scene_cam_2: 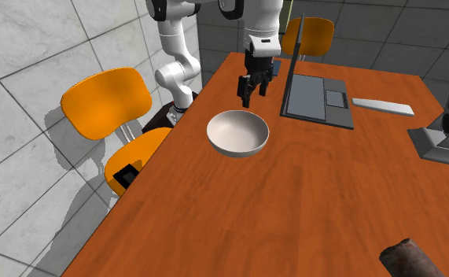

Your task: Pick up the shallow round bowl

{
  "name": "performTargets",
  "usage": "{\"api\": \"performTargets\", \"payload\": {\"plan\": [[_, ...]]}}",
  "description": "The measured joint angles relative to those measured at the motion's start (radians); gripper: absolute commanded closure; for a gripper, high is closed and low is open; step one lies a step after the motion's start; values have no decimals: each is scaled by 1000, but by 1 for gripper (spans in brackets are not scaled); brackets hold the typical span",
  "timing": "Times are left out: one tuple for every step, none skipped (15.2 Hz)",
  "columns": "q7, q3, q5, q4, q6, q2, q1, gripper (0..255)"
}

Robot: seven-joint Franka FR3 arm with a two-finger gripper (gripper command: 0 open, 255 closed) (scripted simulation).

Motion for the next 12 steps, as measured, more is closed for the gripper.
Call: {"api": "performTargets", "payload": {"plan": [[-4, -1, 1, 10, 2, 12, -1, 0], [-6, -2, 1, 5, 12, 16, -2, 0], [-7, -3, 0, -10, 25, 14, -2, 0], [-7, -3, 0, -20, 36, 16, -2, 0], [-4, -2, 0, -36, 49, 13, -1, 0], [-5, -2, 0, -50, 64, 14, -2, 0], [-6, -3, 0, -67, 80, 13, -3, 0], [-6, -3, 0, -78, 88, 10, -3, 0], [-4, -2, -1, -86, 94, 7, -2, 255], [-4, -2, -1, -90, 97, 6, -2, 255], [-3, -2, -1, -93, 99, 5, -2, 255], [-3, -2, -1, -94, 99, 5, -2, 255]]}}
